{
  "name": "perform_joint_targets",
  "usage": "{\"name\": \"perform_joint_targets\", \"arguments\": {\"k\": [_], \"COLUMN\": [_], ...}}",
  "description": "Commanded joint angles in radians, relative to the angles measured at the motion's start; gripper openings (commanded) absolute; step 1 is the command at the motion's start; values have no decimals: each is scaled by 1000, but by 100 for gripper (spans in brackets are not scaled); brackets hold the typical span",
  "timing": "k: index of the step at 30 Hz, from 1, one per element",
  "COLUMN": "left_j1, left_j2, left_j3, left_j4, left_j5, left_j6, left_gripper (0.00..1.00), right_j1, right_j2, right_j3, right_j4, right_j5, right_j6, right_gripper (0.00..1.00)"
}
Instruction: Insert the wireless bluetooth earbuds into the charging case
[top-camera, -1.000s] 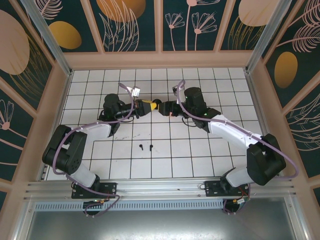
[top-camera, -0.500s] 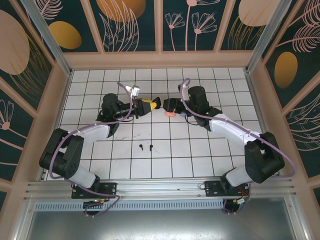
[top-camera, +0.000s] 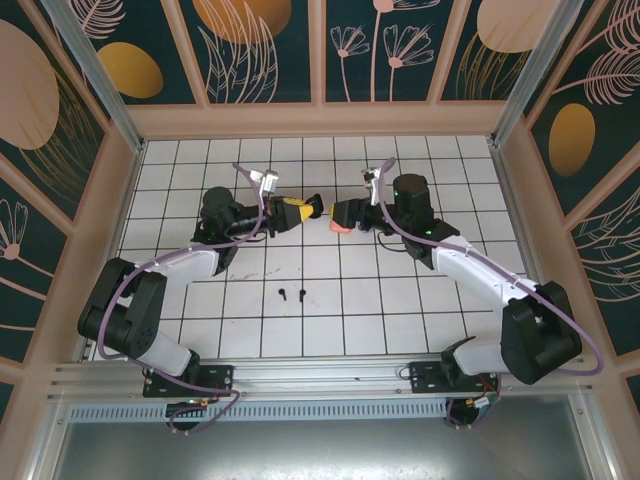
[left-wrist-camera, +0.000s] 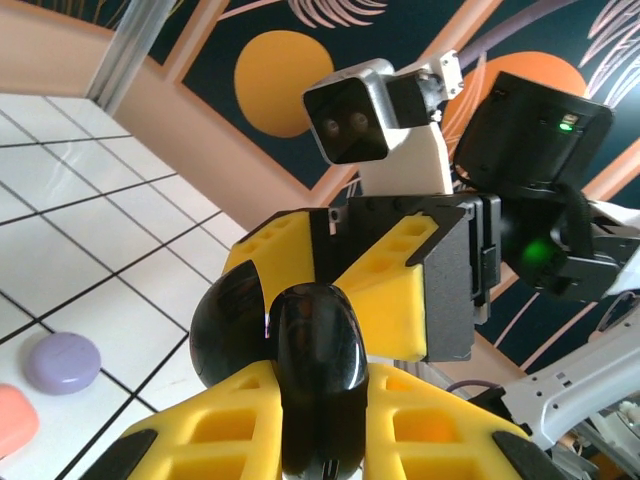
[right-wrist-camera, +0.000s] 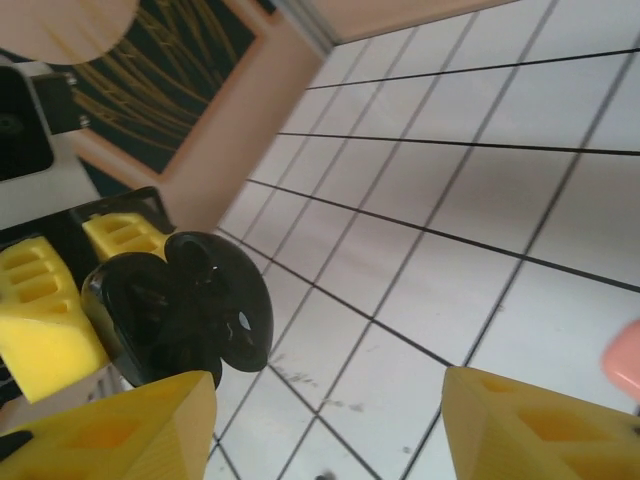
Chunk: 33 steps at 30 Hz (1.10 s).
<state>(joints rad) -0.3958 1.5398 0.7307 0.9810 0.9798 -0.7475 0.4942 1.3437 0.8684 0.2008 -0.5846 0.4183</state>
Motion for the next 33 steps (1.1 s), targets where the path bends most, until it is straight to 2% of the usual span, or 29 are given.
{"name": "perform_joint_targets", "arguments": {"k": [1,7,21,33], "left_j1": [-3,-3,-6,-18], "left_j2": [7,18,20,23], "left_j3": [3,3,4,9], "left_j4": [178,226,219,204], "left_j5": [57,63,60,57], "left_j6": [-94,-132,-132,-120], "left_gripper": [0,0,0,0], "right_j1": [-8,-12,-9,0], "right_j2": [-6,4,28,63], "right_j3": [-6,5,28,58], "right_j4": [82,113,141,145], "right_j5": [-122,-137,-149,-135], "right_j6": [25,52,77,89], "right_gripper": [57,51,49,44]}}
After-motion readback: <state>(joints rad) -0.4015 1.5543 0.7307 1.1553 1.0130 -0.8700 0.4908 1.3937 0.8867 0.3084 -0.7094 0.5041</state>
